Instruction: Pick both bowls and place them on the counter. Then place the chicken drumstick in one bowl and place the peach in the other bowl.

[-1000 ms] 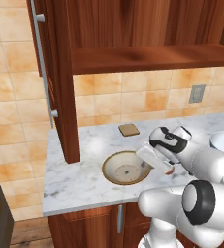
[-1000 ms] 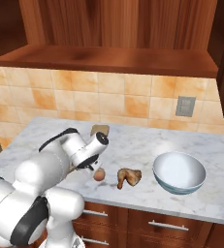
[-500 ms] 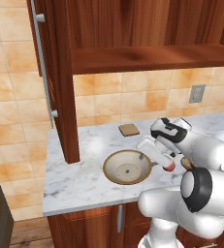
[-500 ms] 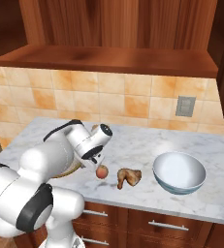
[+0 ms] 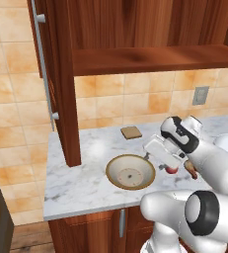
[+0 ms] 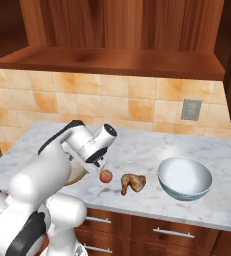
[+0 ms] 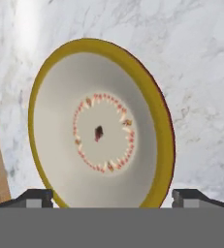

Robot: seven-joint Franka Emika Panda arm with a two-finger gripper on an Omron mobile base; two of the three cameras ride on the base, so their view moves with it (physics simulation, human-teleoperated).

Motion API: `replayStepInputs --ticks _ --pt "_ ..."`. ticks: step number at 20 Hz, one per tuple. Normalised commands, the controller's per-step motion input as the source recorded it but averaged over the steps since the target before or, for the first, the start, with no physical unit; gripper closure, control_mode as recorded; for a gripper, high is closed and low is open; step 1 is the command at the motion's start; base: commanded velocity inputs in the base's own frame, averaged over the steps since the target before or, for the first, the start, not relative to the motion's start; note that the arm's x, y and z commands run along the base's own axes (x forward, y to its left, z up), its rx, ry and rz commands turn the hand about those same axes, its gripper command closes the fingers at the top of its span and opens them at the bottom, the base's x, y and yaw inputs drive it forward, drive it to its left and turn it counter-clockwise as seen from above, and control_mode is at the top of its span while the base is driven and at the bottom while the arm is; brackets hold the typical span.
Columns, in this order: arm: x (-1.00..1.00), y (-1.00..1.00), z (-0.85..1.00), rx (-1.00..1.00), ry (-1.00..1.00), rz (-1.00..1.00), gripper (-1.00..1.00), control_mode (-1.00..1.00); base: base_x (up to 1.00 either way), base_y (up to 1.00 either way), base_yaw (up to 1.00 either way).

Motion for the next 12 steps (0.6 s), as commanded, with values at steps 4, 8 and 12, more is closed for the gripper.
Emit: replayStepInputs --ticks 4,8,12 --pt "-0.23 -0.01 0.4 -0.08 -0.07 -0.02 -1.0 -1.0 0.0 0.0 0.0" --pt "-0.16 -0.28 0.25 -0.21 -0.13 -0.02 -1.0 -1.0 0.0 0.0 0.0" --pt "-0.21 -0.4 0.18 -0.23 -0.07 -0.06 -1.0 -1.0 0.0 0.0 0.0"
